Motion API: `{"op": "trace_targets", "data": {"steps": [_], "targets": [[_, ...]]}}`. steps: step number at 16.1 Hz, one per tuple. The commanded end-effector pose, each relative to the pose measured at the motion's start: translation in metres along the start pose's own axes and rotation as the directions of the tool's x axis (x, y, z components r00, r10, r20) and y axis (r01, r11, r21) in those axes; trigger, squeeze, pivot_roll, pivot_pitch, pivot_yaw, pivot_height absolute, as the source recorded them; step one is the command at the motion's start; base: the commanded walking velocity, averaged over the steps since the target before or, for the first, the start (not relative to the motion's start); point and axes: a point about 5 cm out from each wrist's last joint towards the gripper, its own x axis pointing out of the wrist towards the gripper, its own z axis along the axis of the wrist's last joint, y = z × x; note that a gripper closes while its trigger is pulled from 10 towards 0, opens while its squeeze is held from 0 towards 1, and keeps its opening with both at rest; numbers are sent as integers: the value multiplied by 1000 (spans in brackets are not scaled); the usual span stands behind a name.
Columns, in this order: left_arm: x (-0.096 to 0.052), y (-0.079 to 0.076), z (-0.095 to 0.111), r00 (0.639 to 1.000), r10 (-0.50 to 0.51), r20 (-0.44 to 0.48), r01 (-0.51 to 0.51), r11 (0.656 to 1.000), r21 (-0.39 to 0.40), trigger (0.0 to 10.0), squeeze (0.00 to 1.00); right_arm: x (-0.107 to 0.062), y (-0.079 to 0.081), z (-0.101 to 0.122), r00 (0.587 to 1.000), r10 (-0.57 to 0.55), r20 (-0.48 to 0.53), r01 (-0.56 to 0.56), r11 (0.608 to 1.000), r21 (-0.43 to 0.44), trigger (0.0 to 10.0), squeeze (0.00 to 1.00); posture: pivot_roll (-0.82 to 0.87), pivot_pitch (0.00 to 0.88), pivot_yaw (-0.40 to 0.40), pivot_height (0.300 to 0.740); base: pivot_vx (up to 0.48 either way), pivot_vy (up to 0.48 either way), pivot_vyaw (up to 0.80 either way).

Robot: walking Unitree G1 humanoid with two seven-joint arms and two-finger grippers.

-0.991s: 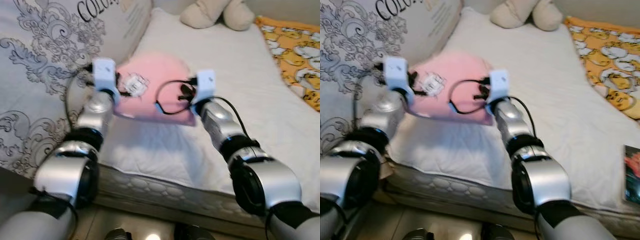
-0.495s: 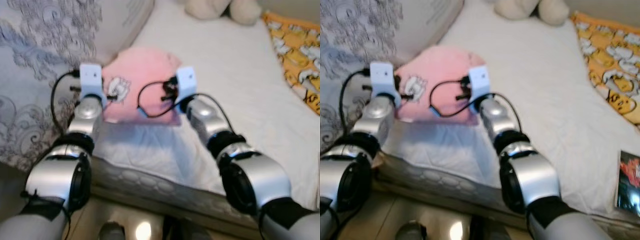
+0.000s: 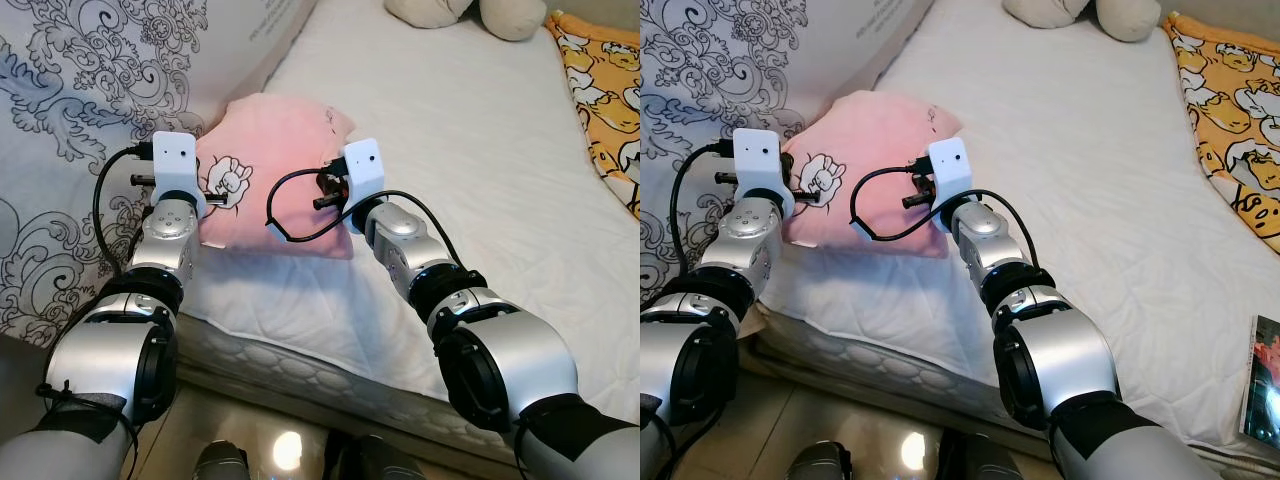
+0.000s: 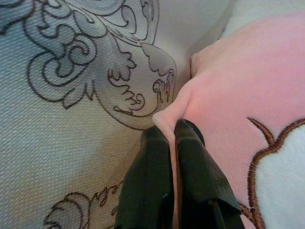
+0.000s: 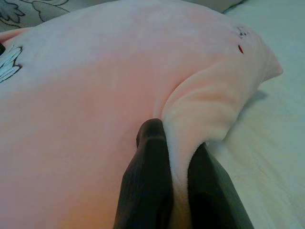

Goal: Clean up the room

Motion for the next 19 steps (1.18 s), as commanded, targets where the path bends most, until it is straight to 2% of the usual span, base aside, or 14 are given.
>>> {"op": "trace_targets", "data": {"steps": [1,8,9,10,11,12,14,16,17,19], "targets": [[2,10,8,998,57,37,-57,998,5,10000,0,-1,-8,7,1000,-21,21,21,999,-24,10000,0,44,155,-82,740,0,0,0],[2,13,7,997,72,39,-73,997,18,10000,0,0,-6,7,1000,-15,19,16,999,-33,10000,0,46,159,-84,740,0,0,0],[1,32,-1,996,89,7,-89,995,49,10000,0,0,5,-7,1000,-15,-18,15,1000,10,10000,0,33,184,-85,740,0,0,0],[-2,45,-12,997,51,-53,-51,999,0,10000,0,-2,14,-25,997,-39,-61,43,996,74,10000,0,33,179,-80,740,0,0,0],[-2,38,-15,998,-1,-69,-4,998,-69,10000,0,-3,12,-28,996,-57,-66,63,994,91,10000,0,27,174,-74,740,0,0,0],[-3,32,-17,997,-28,-71,22,996,-89,10000,0,-3,10,-28,996,-68,-65,73,993,92,10000,0,22,172,-71,740,0,0,0],[-4,26,-19,995,-70,-74,68,997,-30,10000,0,-5,5,-30,993,-95,-74,102,990,94,10000,0,19,169,-68,740,0,0,0],[-5,25,-22,991,-98,-85,101,994,31,10000,0,-6,8,-37,991,-101,-93,110,989,102,10000,0,23,171,-65,740,0,0,0],[-6,23,-23,989,-118,-84,124,990,68,10000,1000,-7,9,-40,989,-105,-102,116,988,105,10000,0,22,170,-65,740,0,0,0],[-6,21,-25,984,-148,-96,155,986,67,10000,1000,-6,11,-40,988,-114,-104,126,985,119,10000,0,20,165,-64,740,0,0,0]]}}
